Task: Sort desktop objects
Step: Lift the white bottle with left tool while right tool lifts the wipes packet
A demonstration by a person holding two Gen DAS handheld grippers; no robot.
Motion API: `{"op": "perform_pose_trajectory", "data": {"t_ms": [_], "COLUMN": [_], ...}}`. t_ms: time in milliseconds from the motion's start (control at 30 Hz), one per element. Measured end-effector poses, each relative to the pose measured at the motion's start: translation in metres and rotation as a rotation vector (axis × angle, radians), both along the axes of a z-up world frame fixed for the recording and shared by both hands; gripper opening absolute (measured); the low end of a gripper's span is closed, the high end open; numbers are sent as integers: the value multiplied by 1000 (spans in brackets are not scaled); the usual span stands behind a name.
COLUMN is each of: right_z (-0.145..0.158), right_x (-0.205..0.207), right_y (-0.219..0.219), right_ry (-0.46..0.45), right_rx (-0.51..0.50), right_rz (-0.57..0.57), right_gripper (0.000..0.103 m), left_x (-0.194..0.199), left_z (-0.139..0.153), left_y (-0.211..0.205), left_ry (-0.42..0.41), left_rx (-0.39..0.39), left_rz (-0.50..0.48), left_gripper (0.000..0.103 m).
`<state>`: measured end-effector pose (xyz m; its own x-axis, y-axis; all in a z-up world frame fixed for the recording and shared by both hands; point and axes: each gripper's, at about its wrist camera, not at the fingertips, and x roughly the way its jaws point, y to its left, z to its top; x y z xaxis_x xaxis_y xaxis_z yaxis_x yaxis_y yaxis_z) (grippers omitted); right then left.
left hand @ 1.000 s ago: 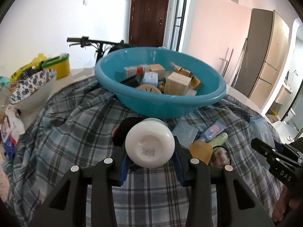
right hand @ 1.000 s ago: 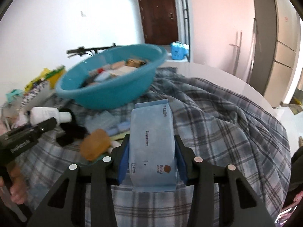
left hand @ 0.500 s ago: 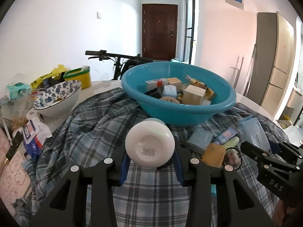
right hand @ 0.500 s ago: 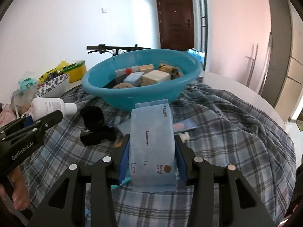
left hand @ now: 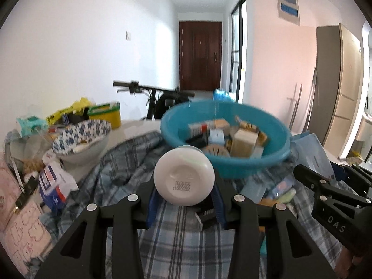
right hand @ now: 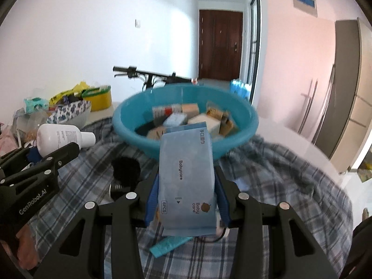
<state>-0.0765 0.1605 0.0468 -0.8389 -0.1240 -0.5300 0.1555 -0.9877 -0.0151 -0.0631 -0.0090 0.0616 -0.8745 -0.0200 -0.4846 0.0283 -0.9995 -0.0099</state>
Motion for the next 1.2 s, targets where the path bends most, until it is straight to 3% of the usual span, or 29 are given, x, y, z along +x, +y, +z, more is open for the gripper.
{"op": "perform_pose_trajectory", "data": {"t_ms": [633, 933, 1133, 1200], "right_z": [93, 132, 146, 146], "right_x": [8, 11, 10, 9], "right_y": [9, 13, 7, 3], "right_ry": [270, 385, 421, 427], "right_rx": [-18, -16, -8, 6], "right_rz": [-36, -53, -40, -36], "right_gripper": [42, 42, 42, 42], "left_x": [6, 13, 9, 3], "left_z": [109, 145, 157, 158], "left_y": [14, 12, 12, 13], "left_ry": [291, 387, 380, 366], "left_rx": [-46, -13, 18, 36], "left_rz": [-16, -8, -58, -87], "left_gripper": [42, 42, 42, 36]}}
